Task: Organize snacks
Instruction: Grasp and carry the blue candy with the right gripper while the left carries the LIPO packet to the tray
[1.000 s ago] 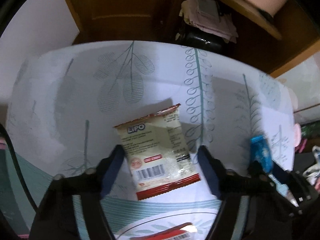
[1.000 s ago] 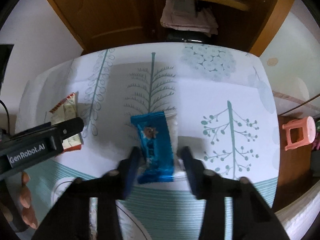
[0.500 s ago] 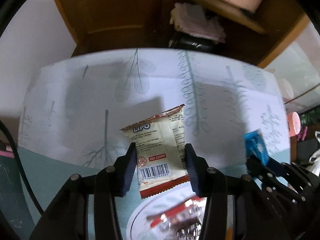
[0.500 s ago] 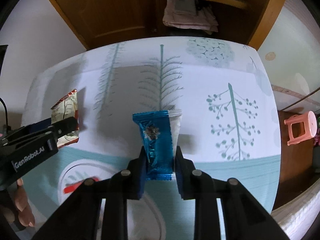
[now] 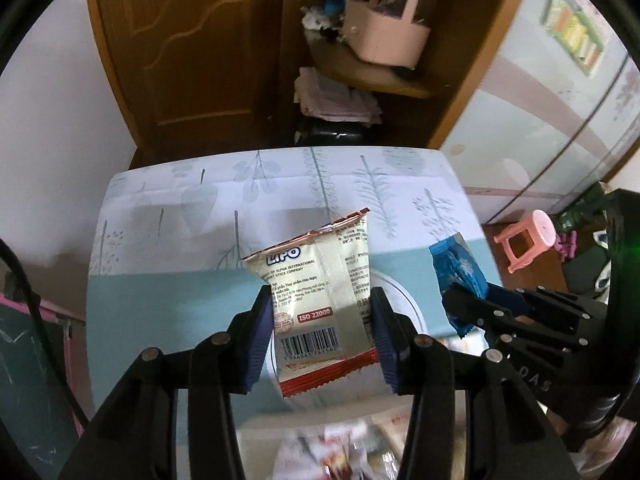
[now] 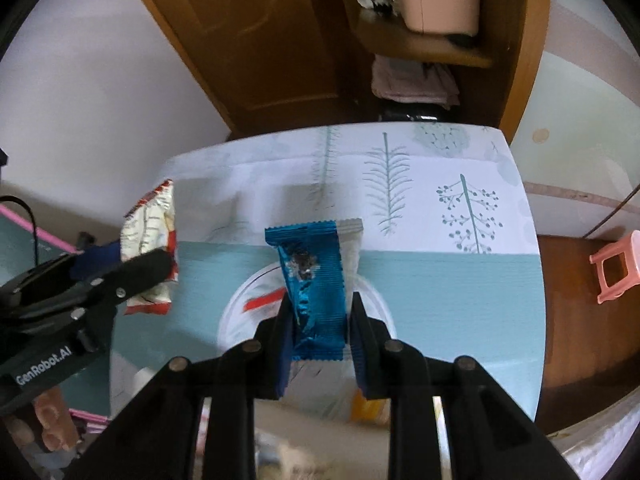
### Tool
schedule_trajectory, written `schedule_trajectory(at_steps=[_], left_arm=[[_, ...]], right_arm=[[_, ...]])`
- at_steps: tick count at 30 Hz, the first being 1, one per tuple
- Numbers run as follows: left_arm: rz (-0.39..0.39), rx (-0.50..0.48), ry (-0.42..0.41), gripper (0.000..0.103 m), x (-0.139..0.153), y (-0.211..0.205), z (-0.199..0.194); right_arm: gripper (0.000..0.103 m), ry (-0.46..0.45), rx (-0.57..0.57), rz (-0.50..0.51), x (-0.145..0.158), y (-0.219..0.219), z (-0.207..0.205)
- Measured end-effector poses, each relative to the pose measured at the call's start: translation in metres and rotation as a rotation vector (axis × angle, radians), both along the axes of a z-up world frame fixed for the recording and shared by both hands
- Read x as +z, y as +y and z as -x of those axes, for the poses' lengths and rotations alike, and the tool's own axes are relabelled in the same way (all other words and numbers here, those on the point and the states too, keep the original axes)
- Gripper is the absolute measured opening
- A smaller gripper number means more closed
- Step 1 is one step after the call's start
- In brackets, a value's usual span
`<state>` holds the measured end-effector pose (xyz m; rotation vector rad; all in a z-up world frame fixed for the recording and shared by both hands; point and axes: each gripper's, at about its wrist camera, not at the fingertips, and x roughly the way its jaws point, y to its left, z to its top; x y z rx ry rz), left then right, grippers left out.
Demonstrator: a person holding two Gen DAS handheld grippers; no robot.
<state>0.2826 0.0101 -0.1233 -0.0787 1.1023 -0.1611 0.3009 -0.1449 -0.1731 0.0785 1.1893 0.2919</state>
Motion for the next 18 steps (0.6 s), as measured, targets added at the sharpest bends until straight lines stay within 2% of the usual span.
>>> schedule_trajectory(at_steps=[5, 10, 18], left_arm=[[-0.005, -0.019, -0.049, 0.045, 0.028, -0.003, 0.055], [0.005, -0.022, -0.074, 0.045, 0.041, -0.010, 0.098], [0.009, 0.006, -0.063, 0.045, 0.041, -0.018, 0.155]], right_arm=[[0.025, -0.047, 0.007, -0.038, 0.033, -0.004, 0.044], [0.025, -0.097, 0.016, -0.068, 0.062, -0.013, 0.089], [0.025, -0.098, 0.031, -0.085, 0.071, -0.025, 0.147]])
